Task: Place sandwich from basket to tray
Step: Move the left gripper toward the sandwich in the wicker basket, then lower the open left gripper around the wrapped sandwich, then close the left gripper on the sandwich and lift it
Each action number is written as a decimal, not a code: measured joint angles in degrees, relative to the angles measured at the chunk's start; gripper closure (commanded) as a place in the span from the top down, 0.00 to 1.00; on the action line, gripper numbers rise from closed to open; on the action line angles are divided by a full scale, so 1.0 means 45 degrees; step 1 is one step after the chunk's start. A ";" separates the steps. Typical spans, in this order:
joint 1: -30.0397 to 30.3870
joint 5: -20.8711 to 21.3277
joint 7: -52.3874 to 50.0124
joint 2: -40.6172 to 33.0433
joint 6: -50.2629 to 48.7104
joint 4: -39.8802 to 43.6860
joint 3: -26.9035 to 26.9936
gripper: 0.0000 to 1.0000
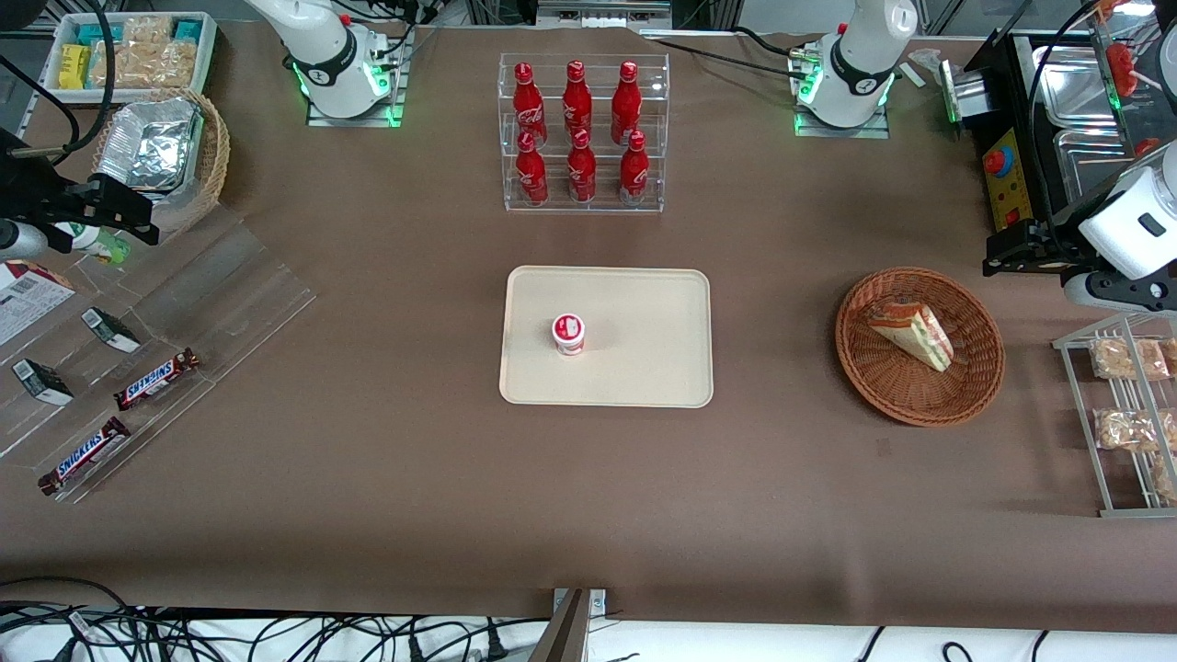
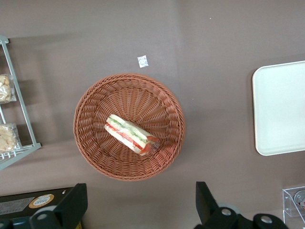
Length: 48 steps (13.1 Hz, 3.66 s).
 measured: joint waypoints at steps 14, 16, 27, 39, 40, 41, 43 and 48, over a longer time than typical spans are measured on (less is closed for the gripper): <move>0.0666 0.0049 -0.5311 0.0818 0.1177 -0.1300 0.0249 1.00; 0.0661 0.0050 -0.6440 0.0584 0.2651 -0.2548 0.0237 1.00; 0.0640 0.0527 -1.1072 -0.0070 0.9529 -0.8377 0.0126 1.00; 0.0637 0.0627 -1.3063 0.1737 1.3848 -0.9730 0.0107 1.00; 0.0637 0.0627 -1.3077 0.1911 1.4244 -0.9872 0.0107 1.00; 0.0637 0.0627 -1.3081 0.2065 1.4539 -0.9980 0.0106 1.00; 0.0637 0.0627 -1.3083 0.2172 1.4738 -1.0030 0.0103 0.66; 0.0629 0.0654 -1.3077 0.2164 1.4666 -1.0039 0.0099 0.15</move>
